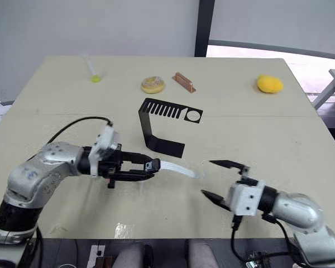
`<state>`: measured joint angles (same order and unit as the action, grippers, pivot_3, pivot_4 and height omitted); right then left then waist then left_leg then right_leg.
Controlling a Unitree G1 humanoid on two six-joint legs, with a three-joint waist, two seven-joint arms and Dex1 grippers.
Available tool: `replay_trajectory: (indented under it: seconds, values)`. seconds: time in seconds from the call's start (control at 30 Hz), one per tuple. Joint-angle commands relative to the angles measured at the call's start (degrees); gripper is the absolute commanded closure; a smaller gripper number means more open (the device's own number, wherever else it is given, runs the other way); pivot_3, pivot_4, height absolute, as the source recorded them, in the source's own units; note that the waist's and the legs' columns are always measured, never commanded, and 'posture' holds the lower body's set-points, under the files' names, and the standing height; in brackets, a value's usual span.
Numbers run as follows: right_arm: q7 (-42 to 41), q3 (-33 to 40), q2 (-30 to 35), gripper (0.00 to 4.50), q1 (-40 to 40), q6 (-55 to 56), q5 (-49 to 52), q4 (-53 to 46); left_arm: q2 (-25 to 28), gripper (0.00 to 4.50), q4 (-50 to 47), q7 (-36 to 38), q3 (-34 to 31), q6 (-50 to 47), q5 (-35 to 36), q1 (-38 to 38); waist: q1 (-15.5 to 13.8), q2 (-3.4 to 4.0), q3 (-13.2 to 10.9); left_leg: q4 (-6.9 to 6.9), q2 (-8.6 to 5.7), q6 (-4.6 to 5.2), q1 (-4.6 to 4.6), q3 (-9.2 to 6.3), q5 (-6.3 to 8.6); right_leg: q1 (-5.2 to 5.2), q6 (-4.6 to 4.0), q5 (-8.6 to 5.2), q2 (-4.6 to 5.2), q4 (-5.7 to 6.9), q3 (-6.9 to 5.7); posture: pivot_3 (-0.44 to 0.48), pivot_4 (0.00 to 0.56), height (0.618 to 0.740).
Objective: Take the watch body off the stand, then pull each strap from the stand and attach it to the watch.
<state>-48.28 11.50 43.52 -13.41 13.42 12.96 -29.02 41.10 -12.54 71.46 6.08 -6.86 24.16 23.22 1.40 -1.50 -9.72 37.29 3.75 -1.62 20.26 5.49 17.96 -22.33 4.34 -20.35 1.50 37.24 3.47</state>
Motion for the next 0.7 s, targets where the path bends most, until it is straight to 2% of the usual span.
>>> replay_trajectory:
  seconds: [0.03, 0.1, 0.17, 0.27, 0.43, 0.63, 0.7]
  values:
    - [-1.17, 7.72, -1.71, 0.02, -6.50, -1.68, 13.26, -5.79, -0.59, 2.91, 7.75, 6.12, -2.83, 23.62, -4.52, 0.41, -0.18, 0.00, 0.00, -0.01, 0.00, 0.08, 0.00, -0.04, 0.04, 0.02, 0.01, 0.01, 0.01, -0.03, 0.00, 0.000, 0.150, 0.740]
    - [-0.62, 11.70, -2.17, 0.02, -11.85, -6.96, 22.42, -8.60, -0.42, 2.91, 9.71, 5.71, -4.15, 27.04, -4.89, 0.29, -0.04, 0.00, 0.00, -0.06, 0.02, 0.27, 0.04, -0.06, 0.15, 0.06, 0.09, 0.05, -0.02, -0.16, 0.01, 0.000, 0.150, 0.740]
    - [-0.41, 14.26, -2.09, 0.02, -14.94, -9.90, 27.00, -10.63, 0.44, 2.91, 10.03, 6.08, -4.52, 28.00, -4.53, -0.48, 0.12, -0.03, 0.01, -0.09, 0.05, 0.56, 0.05, -0.03, 0.31, 0.07, 0.15, 0.08, 0.02, -0.22, 0.04, 0.000, 0.150, 0.740]
    - [-0.71, 15.49, -2.47, 0.02, -17.81, -11.72, 29.05, -13.11, 2.16, 2.91, 7.35, 5.76, -4.46, 25.02, -3.45, -3.31, 0.83, -0.02, 0.02, -0.10, 0.07, 0.64, 0.02, 0.07, 0.36, 0.12, 0.25, 0.14, 0.03, -0.27, 0.14, 0.000, 0.150, 0.740]
    - [-0.69, 14.82, -2.77, 0.02, -17.07, -13.23, 29.17, -14.47, 1.20, 2.91, 1.92, 1.29, -0.87, 12.95, -3.85, -2.99, 0.44, -0.02, 0.02, -0.09, 0.09, 0.63, 0.01, -0.01, 0.36, 0.11, 0.25, 0.13, 0.01, -0.24, 0.09, 0.000, 0.150, 0.740]
    - [-2.72, 14.03, -1.54, 0.02, -15.63, -15.62, 29.66, -14.87, -4.45, 2.91, 0.03, -5.56, 7.47, -4.96, -7.37, 2.39, -0.01, -0.02, 0.02, 0.00, 0.01, 0.65, 0.05, -0.08, 0.36, 0.17, 0.30, 0.16, 0.02, -0.30, 0.08, 0.000, 0.150, 0.740]
    - [-3.74, 13.79, -1.03, 0.02, -15.32, -16.13, 29.31, -14.93, -6.12, 2.91, 1.40, -6.73, 10.95, -6.44, -11.05, 4.02, 0.09, -0.02, 0.02, 0.00, 0.01, 0.64, 0.05, -0.08, 0.36, 0.15, 0.30, 0.16, -0.01, -0.29, 0.10, 0.000, 0.150, 0.740]
